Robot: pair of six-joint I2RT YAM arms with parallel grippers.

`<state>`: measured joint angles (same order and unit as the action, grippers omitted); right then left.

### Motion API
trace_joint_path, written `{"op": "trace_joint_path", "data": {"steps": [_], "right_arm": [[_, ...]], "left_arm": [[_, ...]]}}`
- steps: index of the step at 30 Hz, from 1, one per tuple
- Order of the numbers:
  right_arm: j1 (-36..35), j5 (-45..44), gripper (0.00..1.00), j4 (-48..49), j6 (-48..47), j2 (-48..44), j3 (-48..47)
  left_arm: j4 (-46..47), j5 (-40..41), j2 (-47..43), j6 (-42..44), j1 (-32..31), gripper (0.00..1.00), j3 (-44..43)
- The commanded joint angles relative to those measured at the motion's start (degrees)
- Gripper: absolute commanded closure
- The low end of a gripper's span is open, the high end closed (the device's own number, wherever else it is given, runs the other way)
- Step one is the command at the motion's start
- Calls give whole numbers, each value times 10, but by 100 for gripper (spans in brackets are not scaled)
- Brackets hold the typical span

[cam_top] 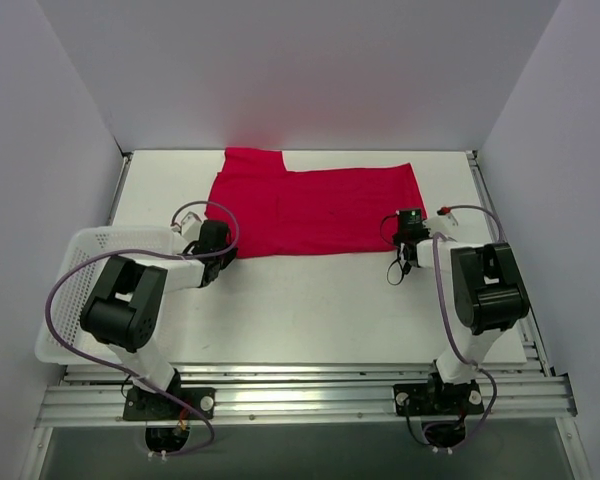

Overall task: Fold and stack the t-shirts
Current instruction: Fold the flattened tshirt in 1/3 of the way

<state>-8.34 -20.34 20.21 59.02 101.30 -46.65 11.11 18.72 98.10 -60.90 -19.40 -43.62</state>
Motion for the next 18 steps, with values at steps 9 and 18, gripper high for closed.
{"op": "trace_joint_path", "data": {"steps": [9,18], "right_arm": [[9,10,100,-98,3,-25,26],[13,-7,100,-184,-5,-135,50]], "left_arm": [[-62,-8,-16,4,-2,98,32],[-83,-7,-115,-5,-14,98,95]]}}
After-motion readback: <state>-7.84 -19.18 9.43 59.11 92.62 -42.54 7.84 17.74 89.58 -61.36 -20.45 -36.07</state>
